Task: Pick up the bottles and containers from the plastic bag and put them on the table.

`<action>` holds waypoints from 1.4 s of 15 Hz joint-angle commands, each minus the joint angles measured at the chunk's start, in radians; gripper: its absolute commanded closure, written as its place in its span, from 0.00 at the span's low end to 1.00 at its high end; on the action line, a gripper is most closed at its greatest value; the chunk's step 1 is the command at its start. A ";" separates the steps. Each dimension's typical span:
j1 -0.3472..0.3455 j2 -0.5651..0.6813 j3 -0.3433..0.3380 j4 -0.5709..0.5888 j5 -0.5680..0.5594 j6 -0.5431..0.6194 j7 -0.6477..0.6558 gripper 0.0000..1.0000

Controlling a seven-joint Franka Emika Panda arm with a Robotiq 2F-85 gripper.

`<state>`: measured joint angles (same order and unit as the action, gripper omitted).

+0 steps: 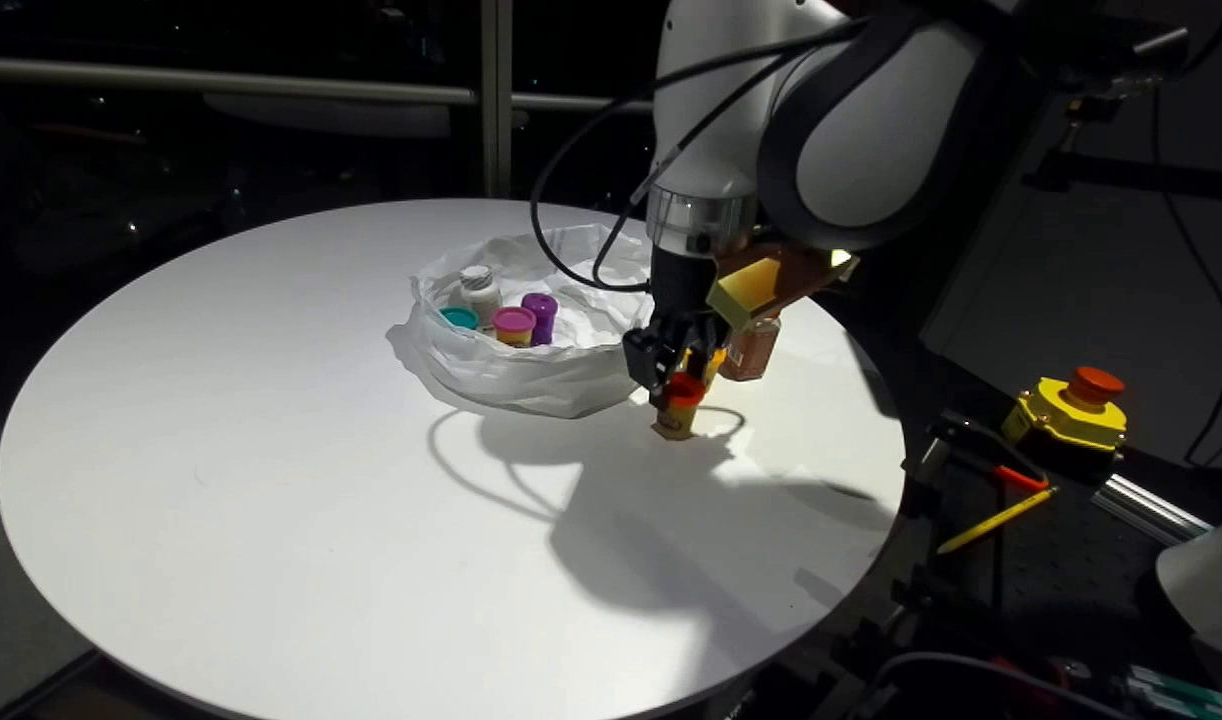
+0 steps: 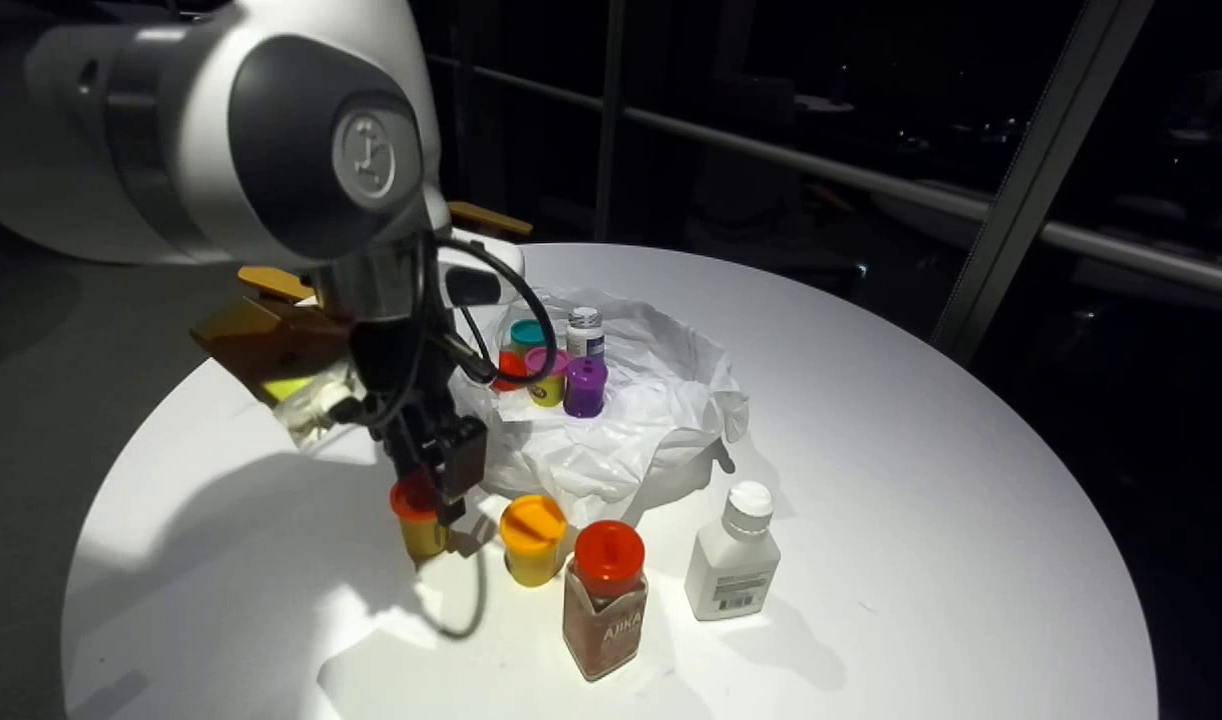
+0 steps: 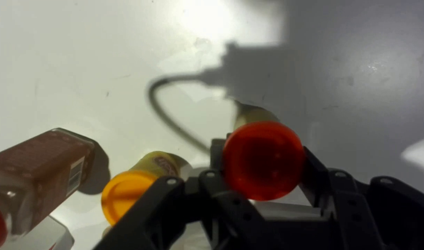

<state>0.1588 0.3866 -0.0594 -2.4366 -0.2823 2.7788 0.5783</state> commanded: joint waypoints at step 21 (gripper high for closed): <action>0.026 0.045 -0.012 0.392 -0.069 -0.302 -0.403 0.00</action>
<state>0.2169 0.3410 -0.0751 -2.1672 -0.3047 2.5416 0.2723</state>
